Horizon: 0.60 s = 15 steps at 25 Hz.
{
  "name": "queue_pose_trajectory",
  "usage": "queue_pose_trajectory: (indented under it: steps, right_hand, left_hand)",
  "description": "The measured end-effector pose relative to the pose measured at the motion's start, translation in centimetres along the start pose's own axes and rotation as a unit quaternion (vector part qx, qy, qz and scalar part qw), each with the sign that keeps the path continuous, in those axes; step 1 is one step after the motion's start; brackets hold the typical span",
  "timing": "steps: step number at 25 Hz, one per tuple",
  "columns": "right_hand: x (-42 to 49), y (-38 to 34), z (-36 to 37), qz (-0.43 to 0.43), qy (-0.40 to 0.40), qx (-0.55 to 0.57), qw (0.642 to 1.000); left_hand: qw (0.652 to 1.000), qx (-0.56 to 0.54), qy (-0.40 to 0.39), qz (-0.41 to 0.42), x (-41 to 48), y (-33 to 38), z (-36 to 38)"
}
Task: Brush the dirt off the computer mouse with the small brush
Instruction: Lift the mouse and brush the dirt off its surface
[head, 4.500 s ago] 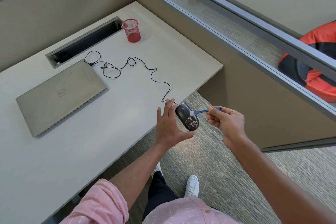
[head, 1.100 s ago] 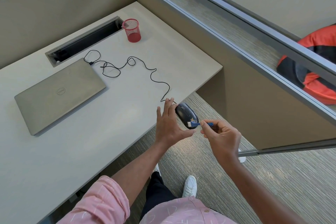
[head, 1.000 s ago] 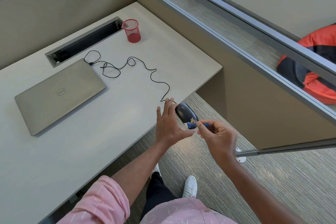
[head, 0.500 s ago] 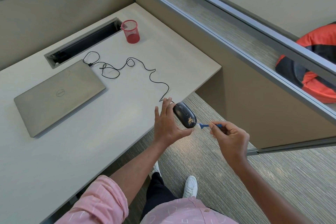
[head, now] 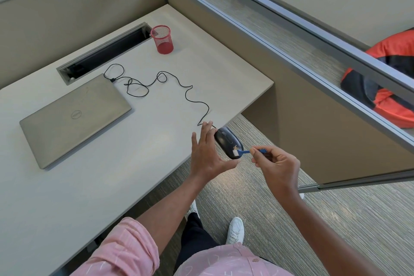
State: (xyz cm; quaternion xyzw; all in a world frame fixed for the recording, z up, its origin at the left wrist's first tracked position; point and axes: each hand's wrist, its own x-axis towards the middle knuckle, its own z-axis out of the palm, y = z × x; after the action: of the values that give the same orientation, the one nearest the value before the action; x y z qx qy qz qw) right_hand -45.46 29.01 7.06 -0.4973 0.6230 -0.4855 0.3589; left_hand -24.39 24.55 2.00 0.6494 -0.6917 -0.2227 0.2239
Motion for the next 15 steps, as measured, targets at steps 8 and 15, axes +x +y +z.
queue_pose_trajectory:
  steps: [8,15]
  right_hand:
    - [0.1,0.0,-1.2,0.018,0.024,0.004,1.000]
    - [-0.3,0.0,0.2,0.012,-0.009,0.014,1.000]
  left_hand:
    - [1.000,0.004,0.004,0.000,0.0,-0.4,0.1]
    - [1.000,-0.007,0.001,0.005,-0.3,-0.2,0.1]
